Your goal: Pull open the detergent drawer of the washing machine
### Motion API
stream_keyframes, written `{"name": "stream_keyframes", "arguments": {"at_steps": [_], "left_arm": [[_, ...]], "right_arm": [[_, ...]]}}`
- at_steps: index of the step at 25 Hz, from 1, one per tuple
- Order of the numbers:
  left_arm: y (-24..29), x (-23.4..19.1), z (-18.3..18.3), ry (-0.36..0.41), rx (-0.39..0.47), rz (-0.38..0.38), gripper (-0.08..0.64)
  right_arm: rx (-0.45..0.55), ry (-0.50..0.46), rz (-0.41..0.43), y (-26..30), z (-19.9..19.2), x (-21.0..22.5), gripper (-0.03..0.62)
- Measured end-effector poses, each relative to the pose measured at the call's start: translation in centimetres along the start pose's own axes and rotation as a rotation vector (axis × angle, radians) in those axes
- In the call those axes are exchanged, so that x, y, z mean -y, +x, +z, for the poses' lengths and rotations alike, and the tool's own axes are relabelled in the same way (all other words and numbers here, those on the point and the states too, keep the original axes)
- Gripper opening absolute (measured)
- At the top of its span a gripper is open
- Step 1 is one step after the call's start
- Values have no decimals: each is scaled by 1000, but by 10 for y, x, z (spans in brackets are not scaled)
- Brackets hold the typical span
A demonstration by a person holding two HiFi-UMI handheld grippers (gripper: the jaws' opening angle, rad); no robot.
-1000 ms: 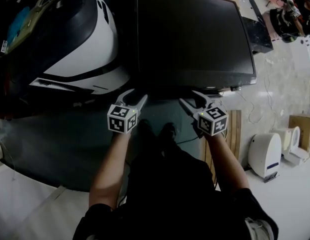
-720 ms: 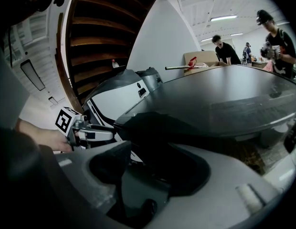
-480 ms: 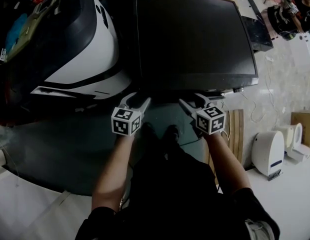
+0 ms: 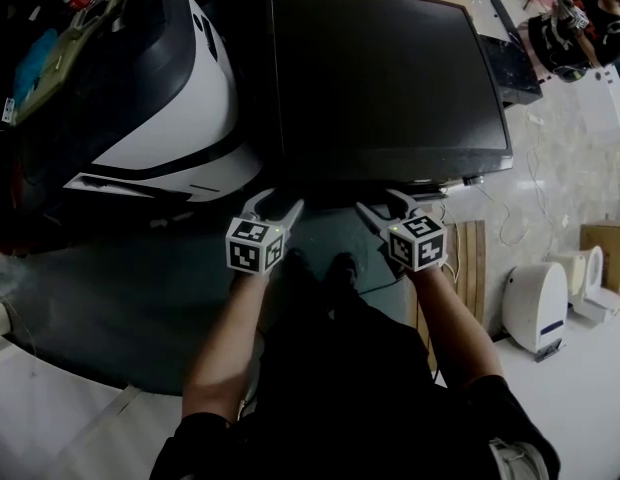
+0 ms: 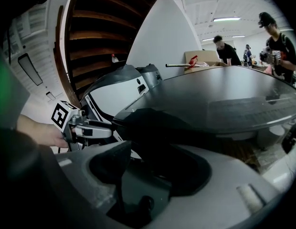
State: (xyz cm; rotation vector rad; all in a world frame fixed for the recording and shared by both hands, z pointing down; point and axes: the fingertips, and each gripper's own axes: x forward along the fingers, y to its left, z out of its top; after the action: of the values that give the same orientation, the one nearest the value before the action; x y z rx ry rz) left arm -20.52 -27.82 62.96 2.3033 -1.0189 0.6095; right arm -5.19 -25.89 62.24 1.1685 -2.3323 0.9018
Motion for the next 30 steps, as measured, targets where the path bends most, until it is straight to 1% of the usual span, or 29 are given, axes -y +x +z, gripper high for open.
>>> {"name": "stream_keyframes", "arguments": {"at_steps": [19, 23, 27, 30], "left_arm": [[-31, 34, -36, -24, -26, 52, 186], [-38, 39, -43, -31, -25, 65, 178], [-43, 45, -50, -30, -32, 65, 179], [-48, 52, -57, -28, -45, 64, 179]], "right_arm": [[-53, -4, 73, -38, -42, -28, 235], [-60, -17, 86, -45, -50, -33, 235], [-75, 1, 103, -50, -58, -39, 235], [-88, -15, 104, -57, -65, -43, 235]]}}
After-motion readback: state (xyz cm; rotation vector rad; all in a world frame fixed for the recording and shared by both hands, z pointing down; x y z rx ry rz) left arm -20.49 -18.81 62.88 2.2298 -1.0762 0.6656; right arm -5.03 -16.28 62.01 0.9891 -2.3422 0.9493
